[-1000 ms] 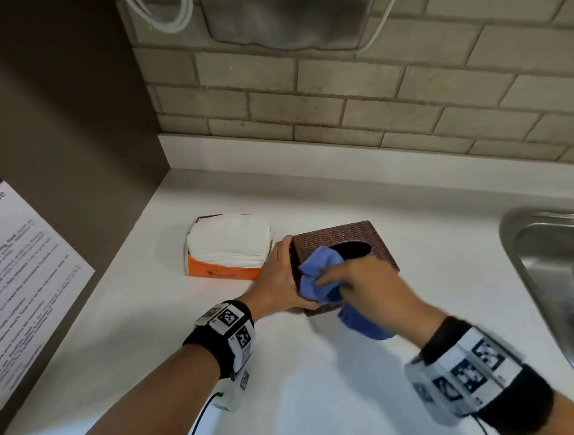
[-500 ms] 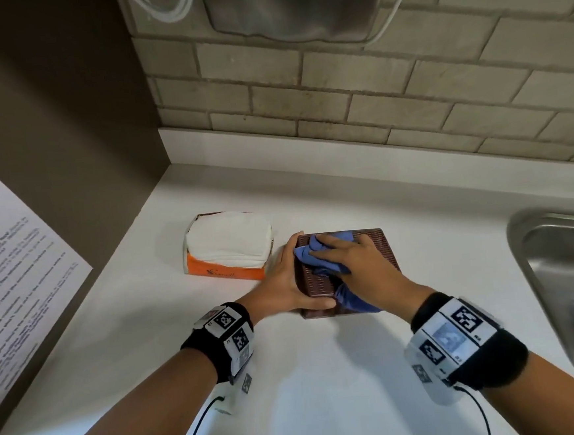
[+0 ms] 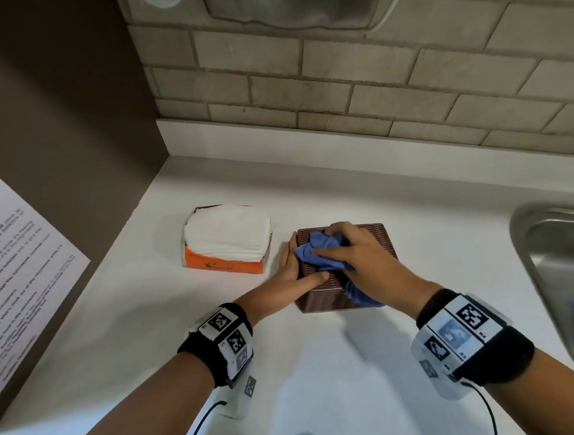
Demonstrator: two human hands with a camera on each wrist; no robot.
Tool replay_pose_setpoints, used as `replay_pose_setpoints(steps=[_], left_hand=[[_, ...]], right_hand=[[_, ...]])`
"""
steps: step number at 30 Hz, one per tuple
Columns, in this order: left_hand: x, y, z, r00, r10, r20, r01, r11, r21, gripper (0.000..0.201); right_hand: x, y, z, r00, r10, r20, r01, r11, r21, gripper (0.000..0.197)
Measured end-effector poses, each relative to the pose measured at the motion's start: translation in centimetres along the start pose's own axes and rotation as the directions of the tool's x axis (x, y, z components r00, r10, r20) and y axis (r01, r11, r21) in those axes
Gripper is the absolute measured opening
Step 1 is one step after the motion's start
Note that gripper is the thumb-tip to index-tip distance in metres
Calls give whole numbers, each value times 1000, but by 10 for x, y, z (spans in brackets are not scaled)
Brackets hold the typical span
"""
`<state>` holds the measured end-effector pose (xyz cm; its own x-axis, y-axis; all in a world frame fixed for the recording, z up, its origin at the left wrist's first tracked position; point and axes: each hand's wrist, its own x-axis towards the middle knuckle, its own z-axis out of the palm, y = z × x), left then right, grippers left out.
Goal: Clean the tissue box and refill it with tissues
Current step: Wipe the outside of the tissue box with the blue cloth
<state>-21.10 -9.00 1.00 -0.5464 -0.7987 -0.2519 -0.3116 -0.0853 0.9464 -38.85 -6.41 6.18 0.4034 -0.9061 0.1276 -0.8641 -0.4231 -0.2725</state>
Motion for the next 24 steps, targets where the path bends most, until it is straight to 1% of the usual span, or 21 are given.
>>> replay_pose_setpoints(steps=[3,4,5,6,8,10,11,12,13,14,15,16,17,18,20,21,22,23,24], left_hand=[[1,-1,0,1000,20,-17,-20,999,46,80],[1,-3,-1,1000,23,-5,-23,999,49,80],[1,-4,-1,1000,22,14,-22,999,42,80],[0,-4,-1,999,17,31,-18,999,27,80],[1,-4,-2,1000,16,21,-17,999,33,89],[2,-6,-3,1000,6,-8,-5,998,66,100],[3,-6,-3,1000,5,-11,-5,997,75,102],[3,-7,-3,1000,2,-12,-1,997,82,104],[3,-8,-2,1000,11,-14,-10,996,83,104],[3,-8,-1,1000,18,-18,-16,996,84,103],[3,-8,0,1000,25,-19,-23,997,78,100],[2,-7,0,999,28,-21,-26,997,69,96],[3,-8,0,999,33,-25,-32,997,63,91],[4,-7,0,999,40,-34,-38,997,63,87],[3,-7,-1,998,51,-36,-48,996,75,84],[3,-6,-1,998,50,-26,-48,995,84,84],[3,-5,-2,999,40,-13,-39,995,95,84],[3,-4,-2,999,35,-4,-35,994,104,84],[3,-2,-2,999,32,-3,-31,993,112,83]], right_hand=[[11,3,-7,993,116,6,-116,993,-7,34],[13,-1,-5,993,115,13,-115,993,-34,35],[14,-7,-2,996,79,41,-77,995,-60,36],[13,-12,0,997,45,70,-43,998,-35,37],[12,-8,-3,994,47,101,-50,998,28,35],[12,7,-18,977,177,123,-180,983,17,37],[12,15,-28,958,258,129,-265,963,46,37],[12,22,-34,944,313,105,-322,943,80,36],[12,22,-36,932,359,60,-363,929,75,38],[13,18,-35,938,345,33,-345,939,-2,40],[11,13,-31,938,345,37,-342,937,-69,42],[9,2,-29,939,337,73,-324,934,-148,46],[6,-7,-23,938,324,123,-299,935,-189,52],[2,-11,-17,943,289,165,-258,948,-184,59],[-9,-13,-14,925,272,265,-246,961,-128,65],[-17,-5,-19,915,305,264,-308,951,-29,63],[-26,1,-27,907,354,227,-380,921,83,56],[-35,8,-30,907,392,156,-416,891,180,45],[-42,12,-33,916,391,92,-401,893,203,41]])
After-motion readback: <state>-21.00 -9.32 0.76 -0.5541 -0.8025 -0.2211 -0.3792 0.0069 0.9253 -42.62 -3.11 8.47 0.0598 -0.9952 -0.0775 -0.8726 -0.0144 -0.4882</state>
